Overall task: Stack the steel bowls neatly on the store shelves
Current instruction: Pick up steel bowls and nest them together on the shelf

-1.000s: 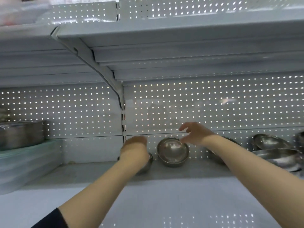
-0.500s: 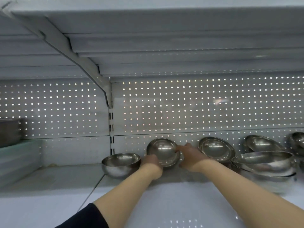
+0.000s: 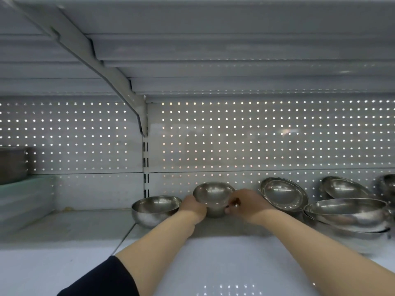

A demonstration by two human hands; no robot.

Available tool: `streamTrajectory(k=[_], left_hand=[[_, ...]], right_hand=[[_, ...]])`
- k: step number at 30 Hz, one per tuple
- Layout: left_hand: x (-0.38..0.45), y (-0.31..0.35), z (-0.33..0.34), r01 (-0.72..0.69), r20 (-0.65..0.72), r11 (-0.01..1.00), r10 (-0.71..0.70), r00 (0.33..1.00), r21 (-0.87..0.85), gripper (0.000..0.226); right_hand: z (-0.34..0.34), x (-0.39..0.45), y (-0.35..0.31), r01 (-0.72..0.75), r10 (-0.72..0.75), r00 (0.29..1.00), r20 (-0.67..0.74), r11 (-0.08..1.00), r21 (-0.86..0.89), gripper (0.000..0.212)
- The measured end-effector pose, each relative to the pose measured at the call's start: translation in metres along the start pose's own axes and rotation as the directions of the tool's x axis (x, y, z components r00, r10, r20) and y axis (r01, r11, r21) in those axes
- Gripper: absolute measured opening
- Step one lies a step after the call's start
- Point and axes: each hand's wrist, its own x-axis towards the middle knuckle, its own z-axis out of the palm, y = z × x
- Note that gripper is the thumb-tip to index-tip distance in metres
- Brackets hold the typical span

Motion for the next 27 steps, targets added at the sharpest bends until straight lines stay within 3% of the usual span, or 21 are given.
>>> streamTrajectory(k=[7, 11, 16, 22, 27], left_hand=[[-0.040, 0.027, -0.029, -0.053, -0.012, 0.982, 0.052, 0.999, -0.180, 0.021], [-0.090, 0.002, -0.073, -0.118, 0.031, 0.970, 0.128, 0.991, -0.212, 0.043], [-0.146, -0.051, -0.109, -0.209, -0.013, 0.942, 0.213, 0.977, -0.261, 0.056], [-0.153, -0.078, -0.129, -0.243, -0.217, 0.970, 0.244, 0.945, 0.034, 0.046], [-0.149, -0.079, -0.135, -0.129, -0.302, 0.933, 0.236, 0.924, 0.336, 0.020]], right_hand=[[-0.059, -0.027, -0.027, 0.019, -0.021, 1.000, -0.020, 0.998, -0.059, 0.019], [-0.074, -0.071, -0.059, 0.140, -0.140, 0.990, -0.016, 0.990, 0.014, 0.017], [-0.052, -0.111, -0.111, 0.243, -0.243, 0.966, 0.086, 0.970, 0.011, 0.024], [-0.022, -0.124, -0.146, 0.234, -0.239, 0.969, 0.060, 0.969, 0.084, 0.027], [-0.011, -0.134, -0.156, 0.230, -0.230, 0.973, 0.000, 0.972, 0.048, 0.024]])
